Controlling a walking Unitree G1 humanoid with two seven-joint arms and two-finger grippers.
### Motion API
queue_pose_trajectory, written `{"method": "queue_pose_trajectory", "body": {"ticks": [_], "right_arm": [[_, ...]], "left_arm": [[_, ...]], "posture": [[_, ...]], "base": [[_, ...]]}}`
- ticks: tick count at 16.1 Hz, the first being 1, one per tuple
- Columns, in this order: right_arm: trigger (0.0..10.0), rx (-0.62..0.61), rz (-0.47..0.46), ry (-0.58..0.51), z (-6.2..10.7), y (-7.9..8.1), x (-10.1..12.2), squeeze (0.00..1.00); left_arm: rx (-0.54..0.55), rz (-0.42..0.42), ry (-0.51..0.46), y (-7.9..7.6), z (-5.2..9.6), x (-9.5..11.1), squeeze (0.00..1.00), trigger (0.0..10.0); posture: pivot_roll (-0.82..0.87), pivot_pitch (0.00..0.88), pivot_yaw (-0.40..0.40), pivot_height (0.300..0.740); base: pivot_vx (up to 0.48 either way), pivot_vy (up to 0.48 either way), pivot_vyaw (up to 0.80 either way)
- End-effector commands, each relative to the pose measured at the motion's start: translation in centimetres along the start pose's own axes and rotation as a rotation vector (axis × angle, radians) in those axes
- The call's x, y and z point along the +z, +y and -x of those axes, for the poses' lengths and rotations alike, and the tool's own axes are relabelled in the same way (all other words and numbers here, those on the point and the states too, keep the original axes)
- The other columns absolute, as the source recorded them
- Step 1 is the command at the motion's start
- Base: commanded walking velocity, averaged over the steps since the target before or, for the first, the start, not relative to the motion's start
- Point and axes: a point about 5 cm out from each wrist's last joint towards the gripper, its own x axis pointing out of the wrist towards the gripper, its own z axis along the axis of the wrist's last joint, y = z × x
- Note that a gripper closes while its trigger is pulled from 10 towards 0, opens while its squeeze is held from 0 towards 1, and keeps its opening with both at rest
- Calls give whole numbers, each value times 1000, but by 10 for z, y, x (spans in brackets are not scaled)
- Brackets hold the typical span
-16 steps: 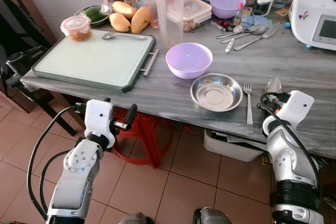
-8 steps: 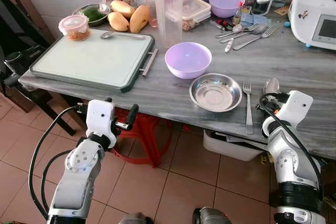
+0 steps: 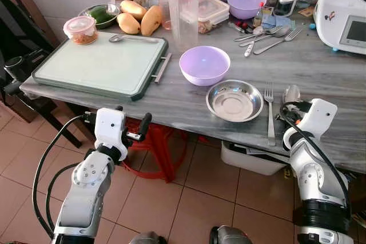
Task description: Setting the table
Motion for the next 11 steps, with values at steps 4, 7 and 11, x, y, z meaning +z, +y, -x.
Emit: {"method": "queue_pose_trajectory", "body": {"ticks": [4,7,11], "right_arm": [[10000,20,-13,125,1,5,-26,0],[10000,8,-11,121,1,2,-25,0],[10000,-3,-15,105,-4,0,-22,0]], "left_arm": [[6,-3,1,1,-1,1,0,10000],[7,-3,0,1,-2,1,0,10000],[4,-7,0,2,-3,1,0,10000]], "posture": [[27,55,93,740],[25,53,94,740],[27,50,97,740]], "base": [[0,0,0],[0,0,0],[0,0,0]]}}
